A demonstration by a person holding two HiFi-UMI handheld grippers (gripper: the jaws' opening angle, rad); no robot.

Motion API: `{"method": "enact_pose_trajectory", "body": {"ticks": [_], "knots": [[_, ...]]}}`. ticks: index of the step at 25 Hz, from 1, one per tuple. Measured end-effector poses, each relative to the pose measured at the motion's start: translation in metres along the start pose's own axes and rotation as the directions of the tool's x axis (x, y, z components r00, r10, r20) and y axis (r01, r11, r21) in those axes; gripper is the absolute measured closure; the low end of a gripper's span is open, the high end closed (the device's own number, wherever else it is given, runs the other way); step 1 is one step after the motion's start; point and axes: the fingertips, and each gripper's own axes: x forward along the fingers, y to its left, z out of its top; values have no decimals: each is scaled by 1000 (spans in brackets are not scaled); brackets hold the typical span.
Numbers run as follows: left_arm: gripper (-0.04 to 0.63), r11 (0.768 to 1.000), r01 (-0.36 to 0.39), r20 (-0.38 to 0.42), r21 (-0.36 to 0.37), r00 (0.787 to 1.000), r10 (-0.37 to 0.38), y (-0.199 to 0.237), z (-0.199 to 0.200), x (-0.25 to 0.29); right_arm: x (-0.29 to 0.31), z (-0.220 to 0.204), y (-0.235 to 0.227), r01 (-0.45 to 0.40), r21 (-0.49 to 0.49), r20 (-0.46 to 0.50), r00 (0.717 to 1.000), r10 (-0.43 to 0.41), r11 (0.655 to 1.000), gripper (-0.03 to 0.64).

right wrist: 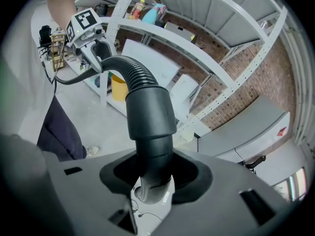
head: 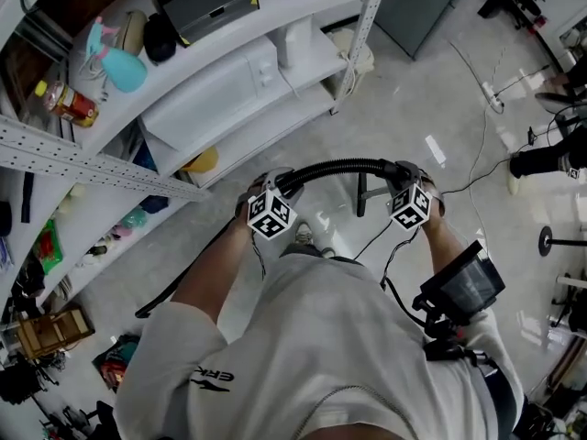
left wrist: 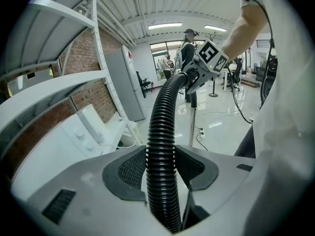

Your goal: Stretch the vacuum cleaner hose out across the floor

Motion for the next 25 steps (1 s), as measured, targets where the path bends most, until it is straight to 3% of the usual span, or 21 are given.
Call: {"method": "enact_pose_trajectory", "body": {"ticks": [12, 25], "knots": [[417, 1000, -6, -5, -17, 1000, 6, 41, 31, 50, 40, -3, -68, -11, -45, -4, 1000, 11, 999, 457], [431, 986, -122, -64, -114, 991, 115, 50, 104, 134, 83, -61, -169, -71, -128, 40, 996, 77, 989, 457]]}}
